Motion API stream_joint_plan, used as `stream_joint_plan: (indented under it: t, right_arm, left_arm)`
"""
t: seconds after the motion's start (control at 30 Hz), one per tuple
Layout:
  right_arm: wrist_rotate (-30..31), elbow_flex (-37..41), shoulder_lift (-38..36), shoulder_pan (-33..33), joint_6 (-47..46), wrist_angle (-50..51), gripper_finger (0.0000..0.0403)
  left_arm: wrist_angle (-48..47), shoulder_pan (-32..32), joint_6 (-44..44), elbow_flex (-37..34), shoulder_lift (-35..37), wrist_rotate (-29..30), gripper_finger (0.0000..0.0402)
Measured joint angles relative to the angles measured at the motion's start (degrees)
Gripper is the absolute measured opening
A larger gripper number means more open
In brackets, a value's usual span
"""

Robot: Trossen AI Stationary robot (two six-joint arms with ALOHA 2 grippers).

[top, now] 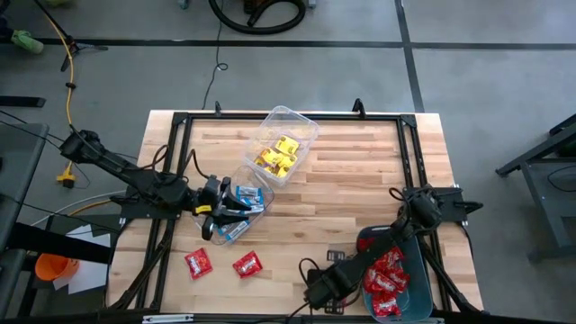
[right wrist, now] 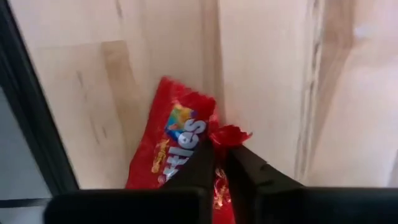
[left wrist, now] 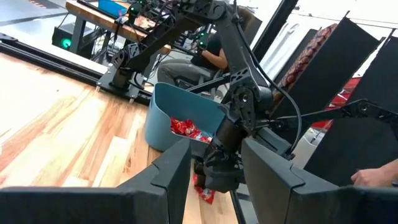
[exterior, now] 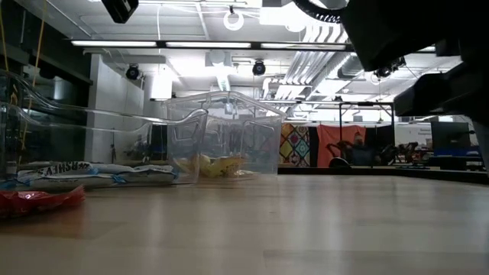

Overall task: Sort candy
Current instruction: Put the red candy into the blue bin

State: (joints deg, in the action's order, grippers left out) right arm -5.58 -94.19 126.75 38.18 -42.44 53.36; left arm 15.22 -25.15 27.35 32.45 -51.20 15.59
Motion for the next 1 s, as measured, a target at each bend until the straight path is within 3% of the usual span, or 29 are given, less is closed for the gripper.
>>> stream_joint_plan:
  t: [0.07,0.2,0.43,0.8,1.0]
  right_arm:
    - [-0.45,0.03,-0.06,0.08,-0.80,-0.57,0.0014]
    - [0.58,-0.72,0.03,0.13,-0.72,0.04,0.0036]
    - [4.68,-4.28,0.58,-1.80,4.98,2.29,0.0008]
    - [11.61,-18.03,0.44,-7.39,17.44,15.13,0.0001]
    - [18.77,-27.35,-0.22,-8.25,20.81,29.20,0.0000]
  left_arm:
    - [-0.05,-0.01,0.00,0.00,0.01,0.02,0.0131]
    - [-0.29,0.00,0.00,0.00,0.00,0.02,0.0131]
    - [-0.44,-0.01,-0.01,0.00,0.00,0.01,0.0131]
    - [-0.46,0.00,-0.01,0.00,0.01,0.01,0.0131]
    - [-0.46,0.00,-0.01,0.00,0.02,0.00,0.0131]
